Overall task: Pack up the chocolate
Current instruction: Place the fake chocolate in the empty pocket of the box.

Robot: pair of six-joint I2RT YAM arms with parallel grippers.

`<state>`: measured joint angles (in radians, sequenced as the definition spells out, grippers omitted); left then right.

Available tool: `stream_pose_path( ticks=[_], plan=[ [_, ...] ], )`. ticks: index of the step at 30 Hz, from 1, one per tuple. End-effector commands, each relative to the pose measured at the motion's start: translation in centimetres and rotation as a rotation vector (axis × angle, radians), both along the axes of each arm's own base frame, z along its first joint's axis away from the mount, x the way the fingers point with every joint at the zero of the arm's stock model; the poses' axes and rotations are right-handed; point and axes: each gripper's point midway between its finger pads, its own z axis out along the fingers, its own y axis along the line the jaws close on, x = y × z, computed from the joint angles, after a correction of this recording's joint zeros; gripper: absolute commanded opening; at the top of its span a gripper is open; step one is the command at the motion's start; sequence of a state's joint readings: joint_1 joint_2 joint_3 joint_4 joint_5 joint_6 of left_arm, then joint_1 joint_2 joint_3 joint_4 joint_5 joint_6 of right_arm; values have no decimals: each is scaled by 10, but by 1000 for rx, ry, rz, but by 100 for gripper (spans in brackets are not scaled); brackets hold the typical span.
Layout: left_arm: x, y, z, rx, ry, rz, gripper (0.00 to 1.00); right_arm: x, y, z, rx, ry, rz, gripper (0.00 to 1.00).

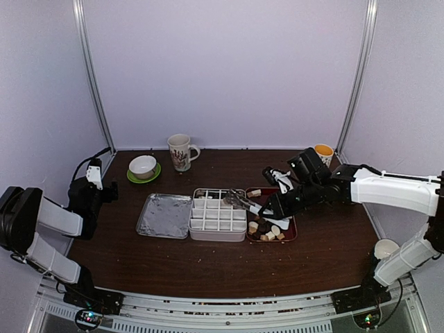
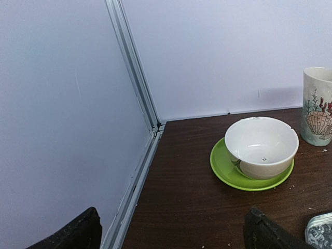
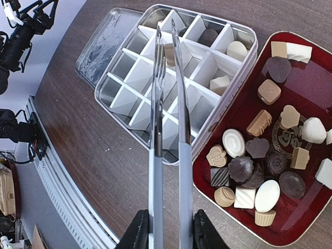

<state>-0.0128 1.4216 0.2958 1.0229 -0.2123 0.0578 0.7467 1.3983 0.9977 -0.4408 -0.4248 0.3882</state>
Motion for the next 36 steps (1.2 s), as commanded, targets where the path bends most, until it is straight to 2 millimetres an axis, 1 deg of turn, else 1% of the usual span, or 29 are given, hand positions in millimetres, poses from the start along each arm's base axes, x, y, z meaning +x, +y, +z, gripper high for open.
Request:
stream_pose_path(
  ticks=[1,4,9,14,20,27,36],
  plan=[
    [4,2,12,-10,-45,0,98,13,7,13,0,-64,0,20],
    [4,2,12,-9,-43,0,98,15,9,9,-10,-58,7,20],
    [4,1,12,-9,-44,-1,98,18,12,8,-15,-61,13,20],
    [4,1,12,-9,-45,-1,98,19,13,6,-27,-55,19,18],
    [4,2,11,-10,-43,0,98,20,12,4,-44,-55,23,19],
    [4,1,12,-10,-44,-1,98,22,11,4,-52,-61,16,26],
    [4,1,12,-10,-44,0,98,22,9,11,-52,-84,14,37]
  ],
)
